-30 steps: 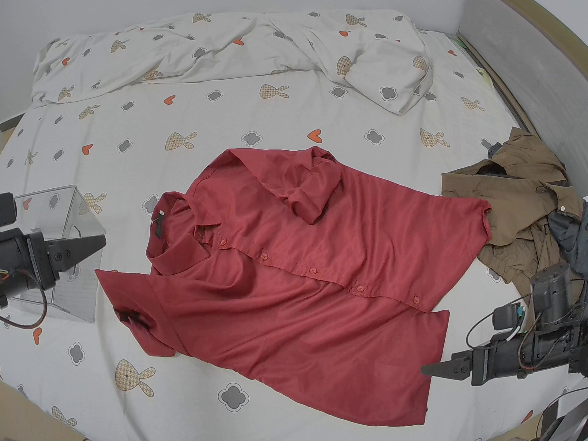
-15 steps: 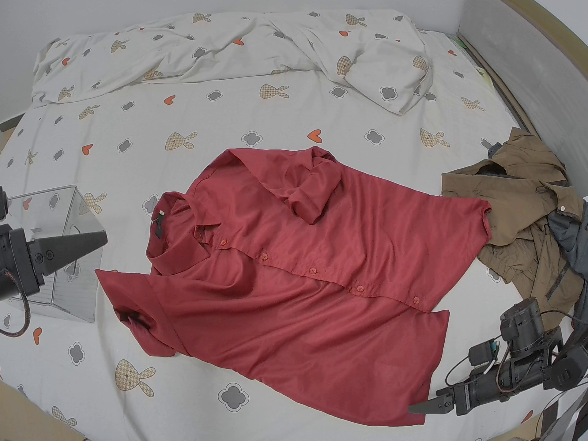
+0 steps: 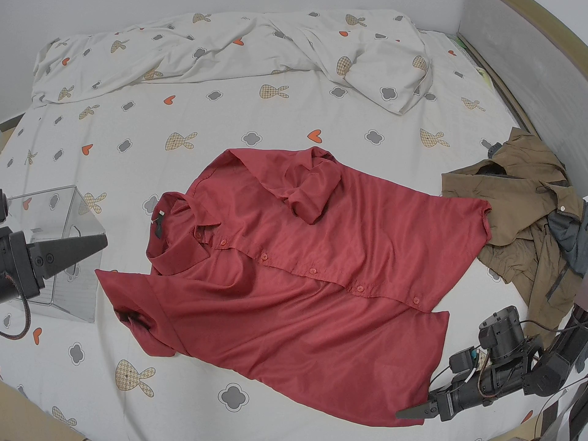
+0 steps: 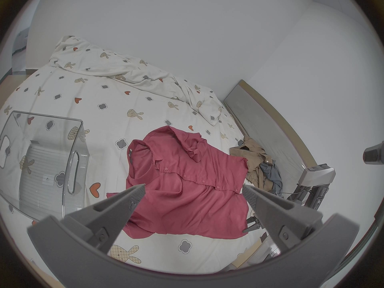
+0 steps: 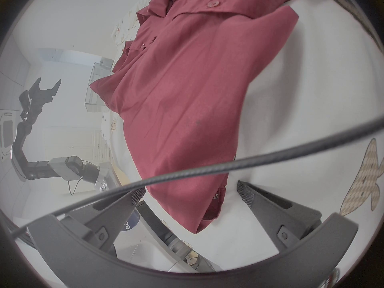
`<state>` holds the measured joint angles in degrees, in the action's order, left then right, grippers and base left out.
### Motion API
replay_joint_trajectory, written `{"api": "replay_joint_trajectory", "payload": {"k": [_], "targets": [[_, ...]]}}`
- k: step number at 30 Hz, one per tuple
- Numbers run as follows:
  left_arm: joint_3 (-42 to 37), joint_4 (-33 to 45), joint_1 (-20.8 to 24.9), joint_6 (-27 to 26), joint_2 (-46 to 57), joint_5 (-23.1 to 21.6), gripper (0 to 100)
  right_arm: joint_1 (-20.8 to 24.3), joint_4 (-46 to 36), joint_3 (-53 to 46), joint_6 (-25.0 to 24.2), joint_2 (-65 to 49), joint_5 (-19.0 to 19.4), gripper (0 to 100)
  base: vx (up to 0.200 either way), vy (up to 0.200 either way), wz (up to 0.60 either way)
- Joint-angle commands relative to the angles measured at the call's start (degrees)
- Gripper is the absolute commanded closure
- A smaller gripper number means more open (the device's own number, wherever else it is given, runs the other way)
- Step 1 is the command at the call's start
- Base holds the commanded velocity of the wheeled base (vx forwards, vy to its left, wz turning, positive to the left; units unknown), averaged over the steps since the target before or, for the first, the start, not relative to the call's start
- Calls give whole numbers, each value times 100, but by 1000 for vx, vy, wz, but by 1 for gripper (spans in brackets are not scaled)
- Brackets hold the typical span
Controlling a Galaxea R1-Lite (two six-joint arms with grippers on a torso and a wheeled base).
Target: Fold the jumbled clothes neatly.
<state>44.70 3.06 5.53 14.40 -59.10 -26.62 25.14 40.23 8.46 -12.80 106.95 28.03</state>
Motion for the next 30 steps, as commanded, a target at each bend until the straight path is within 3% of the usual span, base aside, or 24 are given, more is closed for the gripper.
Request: {"api": "replay_joint_trajectory", "payload": {"k": [1,5,12,16,19,20,21,22,23,30], "targets": [[-5,2,0,-7,-23,-1,0,53,46,-11,23,195,19,100,0,0,0],[-49,2,18,-16,-31,-1,0,44,73,-125,14,37,27,100,0,0,0],[-93,2,79,-25,-102,8,0,-18,-15,-846,-109,-1994,1,100,0,0,0],[-93,2,79,-25,-137,17,0,-299,-1711,-846,-689,-3751,-87,100,0,0,0],[-93,2,88,-25,-198,26,0,-870,-2933,-618,-689,-4666,-87,100,0,0,0],[-93,2,88,-25,-198,26,0,-870,-2933,-618,-689,-4666,-87,100,0,0,0],[-85,2,123,-25,-242,26,0,-1239,-3715,-327,-689,-5043,-87,100,0,0,0],[-85,2,123,-25,-242,26,0,-1239,-3715,-327,-689,-5043,-87,100,0,0,0],[-85,2,194,-25,-286,34,0,-1582,-4418,-20,-671,-5395,-78,100,0,0,0],[-93,28,282,-25,-330,96,0,-2145,-5016,569,-469,-5536,-87,100,0,0,0]]}}
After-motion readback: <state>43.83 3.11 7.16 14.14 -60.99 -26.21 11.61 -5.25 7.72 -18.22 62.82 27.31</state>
